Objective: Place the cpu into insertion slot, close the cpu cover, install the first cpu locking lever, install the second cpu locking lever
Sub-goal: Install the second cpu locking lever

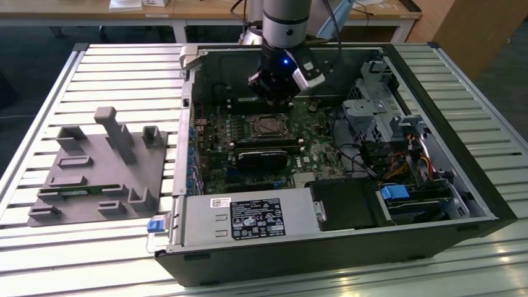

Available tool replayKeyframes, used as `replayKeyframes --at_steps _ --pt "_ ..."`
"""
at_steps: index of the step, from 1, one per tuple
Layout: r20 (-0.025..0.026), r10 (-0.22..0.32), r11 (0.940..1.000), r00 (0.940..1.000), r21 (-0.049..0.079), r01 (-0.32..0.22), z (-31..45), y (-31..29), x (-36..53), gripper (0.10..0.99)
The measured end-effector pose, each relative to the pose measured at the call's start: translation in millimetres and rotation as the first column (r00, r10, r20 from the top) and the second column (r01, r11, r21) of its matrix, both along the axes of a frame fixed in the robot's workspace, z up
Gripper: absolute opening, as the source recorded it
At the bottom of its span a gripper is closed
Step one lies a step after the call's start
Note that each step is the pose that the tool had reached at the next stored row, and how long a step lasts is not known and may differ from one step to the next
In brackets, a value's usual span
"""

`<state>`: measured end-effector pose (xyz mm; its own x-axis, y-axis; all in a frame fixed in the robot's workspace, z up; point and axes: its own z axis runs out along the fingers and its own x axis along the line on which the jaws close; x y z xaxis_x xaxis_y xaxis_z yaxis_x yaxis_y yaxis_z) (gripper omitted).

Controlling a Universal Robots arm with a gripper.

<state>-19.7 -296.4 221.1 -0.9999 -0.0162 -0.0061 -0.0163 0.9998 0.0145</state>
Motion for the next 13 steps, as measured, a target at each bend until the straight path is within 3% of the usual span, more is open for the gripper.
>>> replayKeyframes --at_steps 8,13 --pt "0.0000 0.000 1.0000 1.0000 0.000 0.000 1.0 -2.0 0.0 0.106" --pt "0.0000 0.000 1.0000 1.0000 0.000 0.000 6.8 -2.0 0.0 0.106"
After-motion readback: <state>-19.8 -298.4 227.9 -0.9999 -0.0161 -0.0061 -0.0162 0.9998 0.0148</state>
